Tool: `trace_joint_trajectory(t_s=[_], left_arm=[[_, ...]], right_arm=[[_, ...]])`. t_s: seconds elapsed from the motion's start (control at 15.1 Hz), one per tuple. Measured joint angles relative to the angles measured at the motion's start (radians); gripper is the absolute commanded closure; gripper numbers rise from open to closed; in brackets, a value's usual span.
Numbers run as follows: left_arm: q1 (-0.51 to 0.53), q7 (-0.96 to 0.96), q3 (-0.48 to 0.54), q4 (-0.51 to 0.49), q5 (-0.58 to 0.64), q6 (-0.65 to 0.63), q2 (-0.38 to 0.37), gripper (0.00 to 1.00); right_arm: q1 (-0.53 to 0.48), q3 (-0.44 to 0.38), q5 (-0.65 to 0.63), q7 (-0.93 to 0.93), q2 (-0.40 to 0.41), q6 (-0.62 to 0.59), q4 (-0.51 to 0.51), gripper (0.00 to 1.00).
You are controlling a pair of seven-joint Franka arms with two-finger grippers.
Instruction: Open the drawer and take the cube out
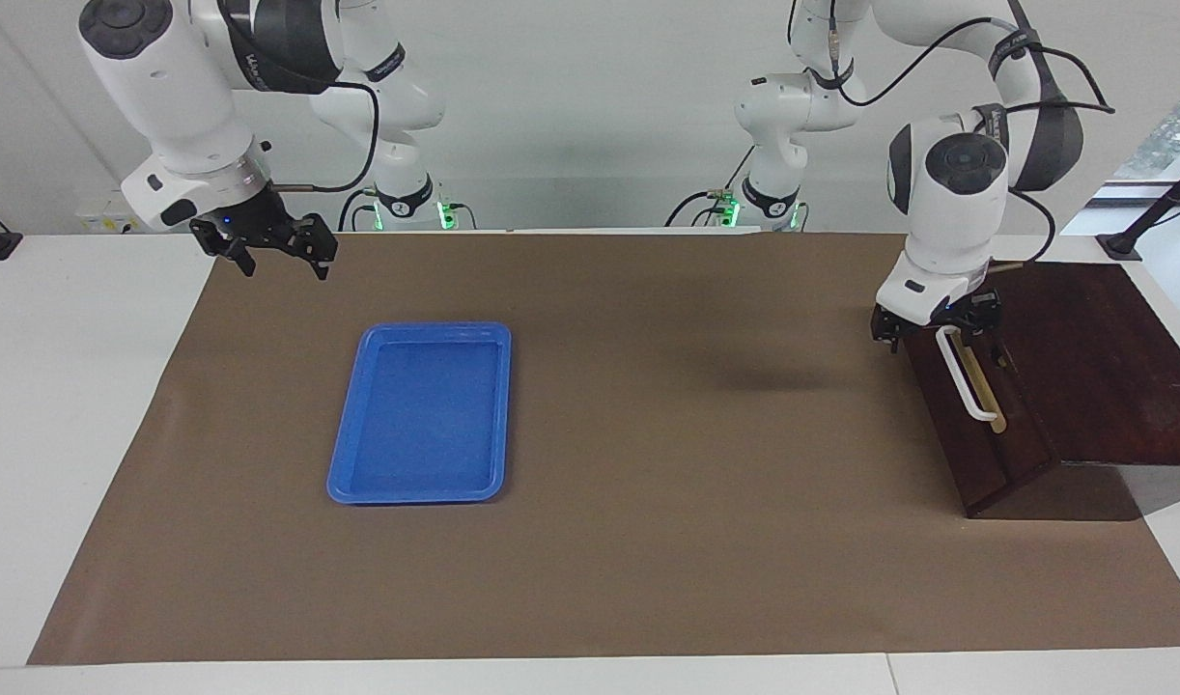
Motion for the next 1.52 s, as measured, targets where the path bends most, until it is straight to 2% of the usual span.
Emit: trace_joint_trajectory(t_s=[0.33, 0.86, 1.25, 1.52], left_arm=[[0.050, 0.007, -0.003, -0.067, 0.001, 0.118, 0.014, 0.00], [0.056, 0.009, -0.011, -0.138, 0.003, 0.197, 0.013, 0.00], [-0.071, 0.008, -0.016, -0.138, 0.003, 0.172, 0.011, 0.00], [-0.150, -0.003, -0.016, -0.130, -0.042, 0.121, 0.006, 0.00]], right_arm=[[0.000, 0.000, 0.000, 0.000, 0.000, 0.000, 0.000, 0.00], [0.000, 0.000, 0.000, 0.000, 0.000, 0.000, 0.000, 0.00], [0.000, 0.000, 0.000, 0.000, 0.000, 0.000, 0.000, 0.00], [0.000, 0.000, 0.000, 0.000, 0.000, 0.000, 0.000, 0.00]])
